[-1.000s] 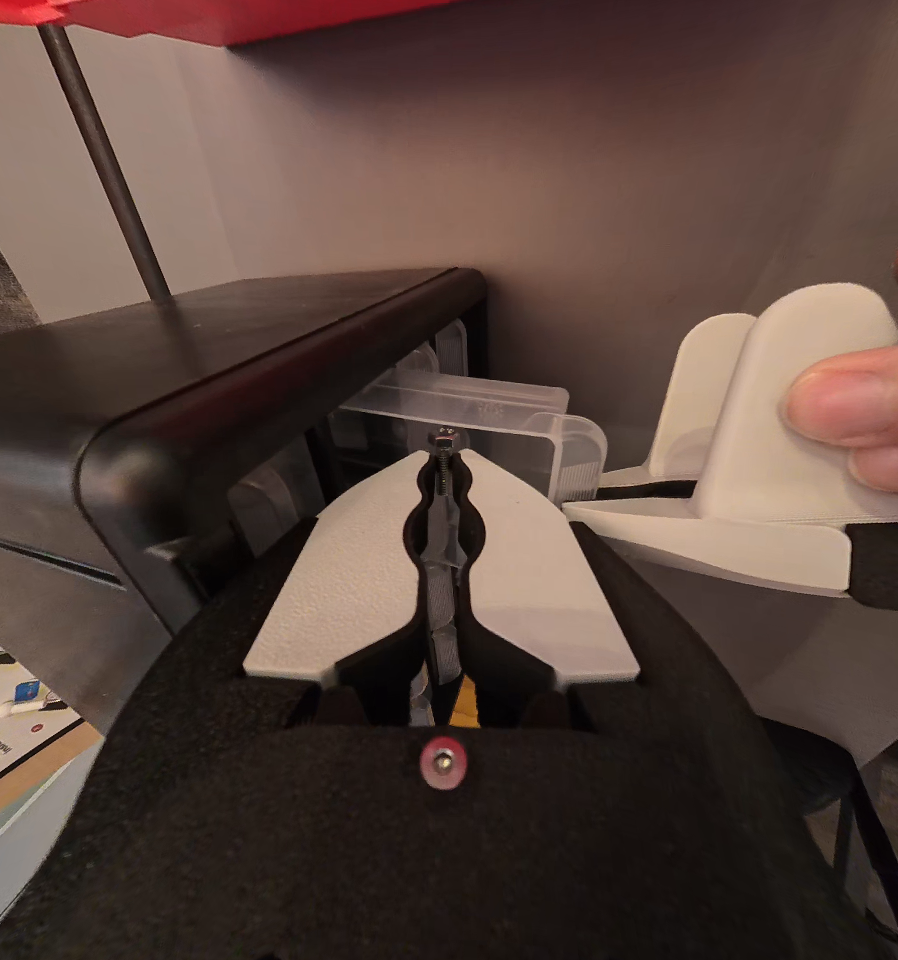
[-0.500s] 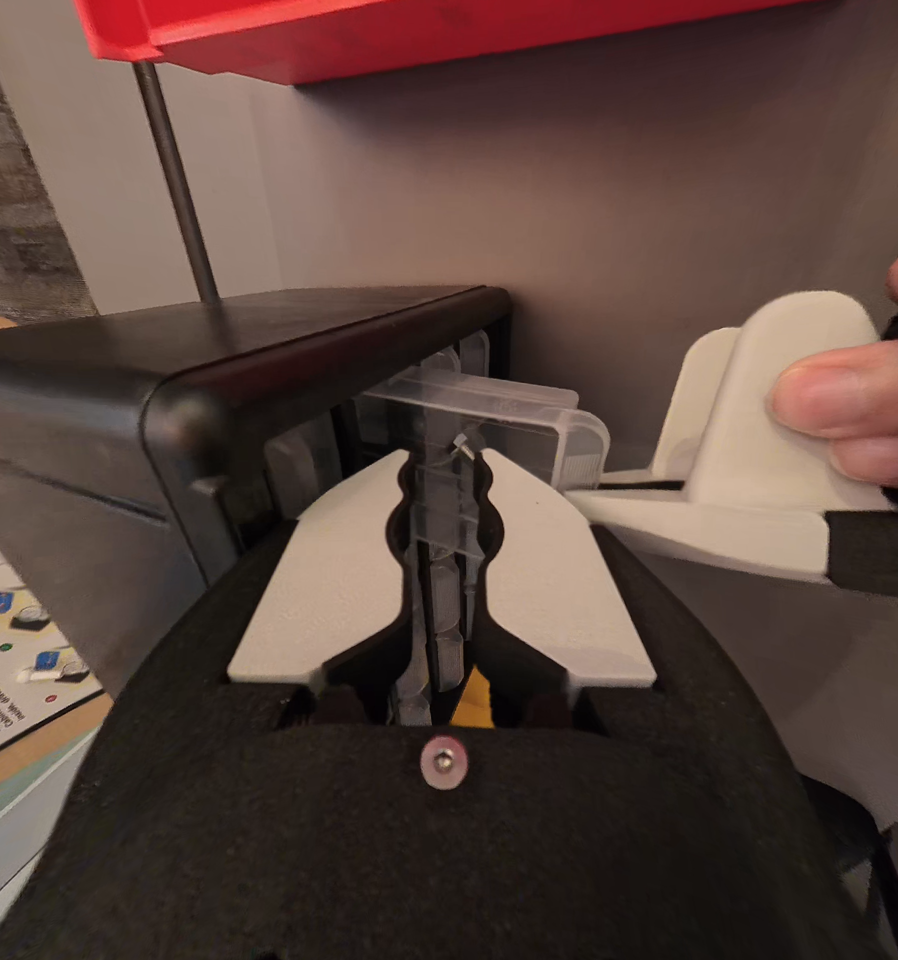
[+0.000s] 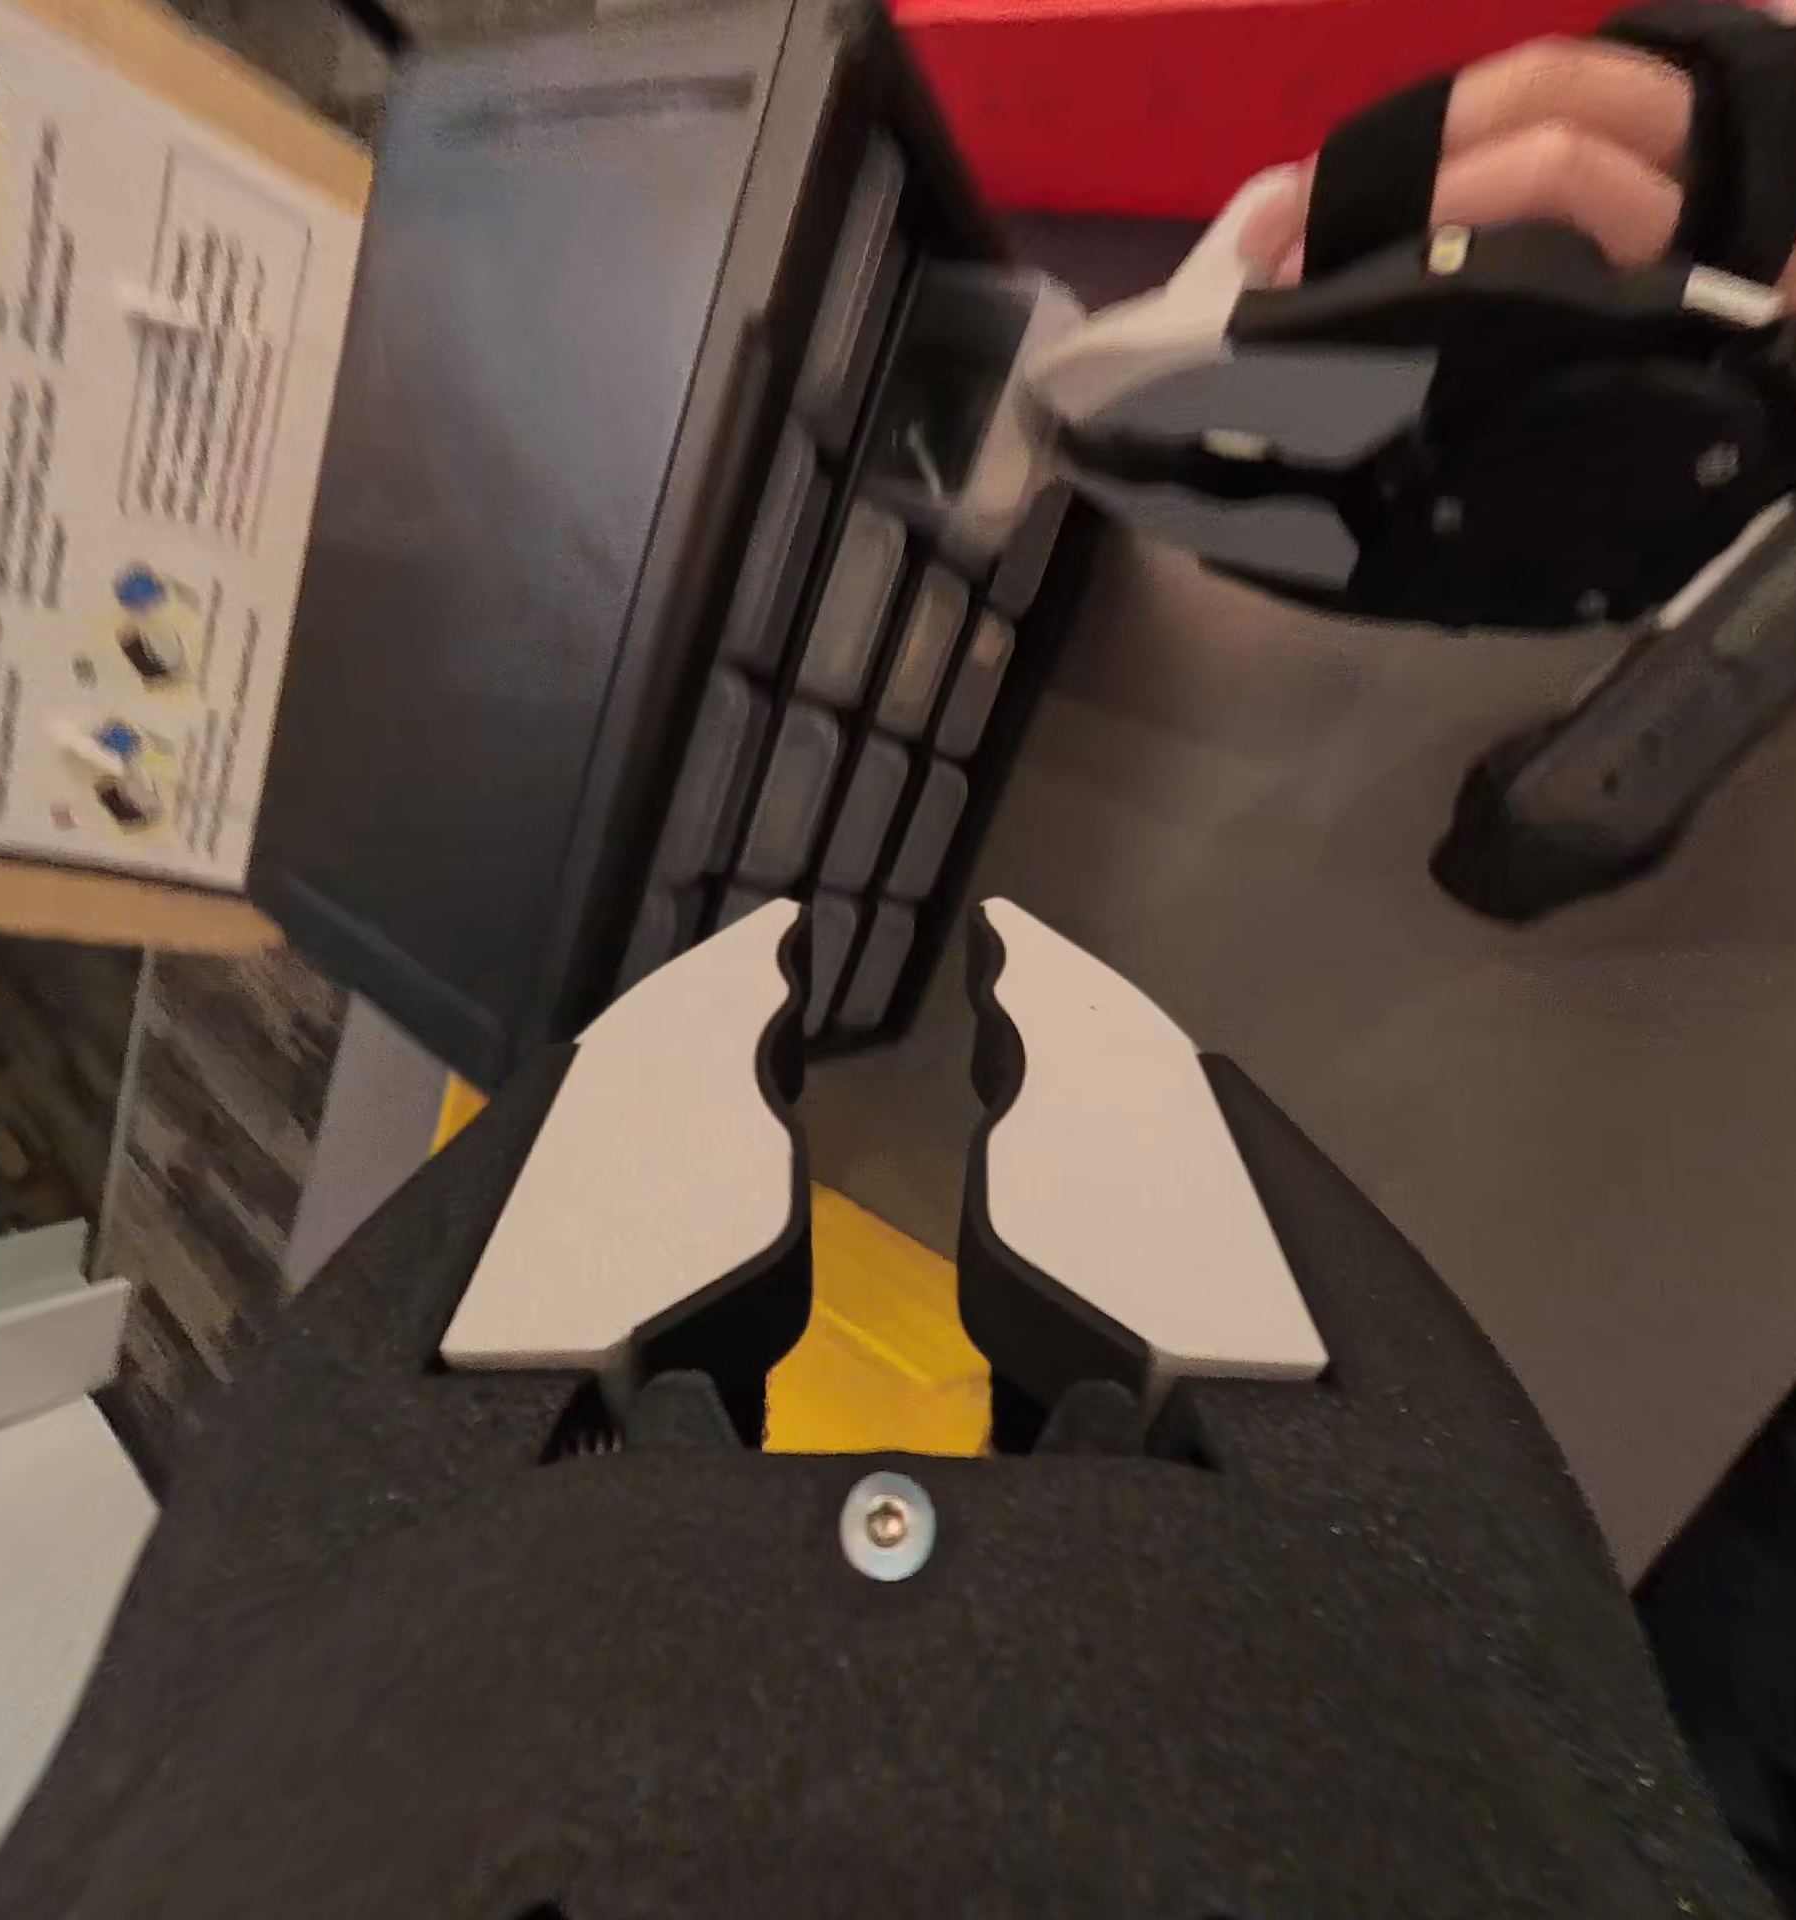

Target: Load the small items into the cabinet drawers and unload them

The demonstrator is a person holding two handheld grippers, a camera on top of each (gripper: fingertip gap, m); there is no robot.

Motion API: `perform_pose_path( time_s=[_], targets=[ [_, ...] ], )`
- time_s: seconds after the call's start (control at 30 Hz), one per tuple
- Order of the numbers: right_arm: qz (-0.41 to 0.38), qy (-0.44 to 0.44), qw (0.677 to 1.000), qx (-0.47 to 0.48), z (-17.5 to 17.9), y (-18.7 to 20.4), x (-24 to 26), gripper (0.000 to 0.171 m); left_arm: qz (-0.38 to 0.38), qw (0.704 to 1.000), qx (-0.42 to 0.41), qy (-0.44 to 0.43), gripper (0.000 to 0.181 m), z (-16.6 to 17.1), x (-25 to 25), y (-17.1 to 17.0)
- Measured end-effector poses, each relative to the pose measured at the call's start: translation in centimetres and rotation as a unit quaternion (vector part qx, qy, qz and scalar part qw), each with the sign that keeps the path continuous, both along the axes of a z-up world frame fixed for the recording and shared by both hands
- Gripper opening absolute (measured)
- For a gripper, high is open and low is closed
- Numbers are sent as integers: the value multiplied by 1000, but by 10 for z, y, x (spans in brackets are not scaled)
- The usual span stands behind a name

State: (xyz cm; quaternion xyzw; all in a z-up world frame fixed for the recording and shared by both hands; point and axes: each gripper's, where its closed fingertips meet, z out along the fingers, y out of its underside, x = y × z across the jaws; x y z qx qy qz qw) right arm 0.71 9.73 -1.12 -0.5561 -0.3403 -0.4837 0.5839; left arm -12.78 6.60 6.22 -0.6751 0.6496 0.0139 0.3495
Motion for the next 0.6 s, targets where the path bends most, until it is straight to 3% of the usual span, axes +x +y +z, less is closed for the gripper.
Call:
perform_pose_path(
  time_s=[0.27, 0.6],
  targets=[
    [-11, -25, 1000, 6, 3, 24, 7, 12, 102, 991, -35, -74, 31, -5, -109, 9],
    [-1, -18, 1000, -7, -1, 33, 9, 18, 173, 975, -81, -118, 33, -51, -194, 8]
  ],
)
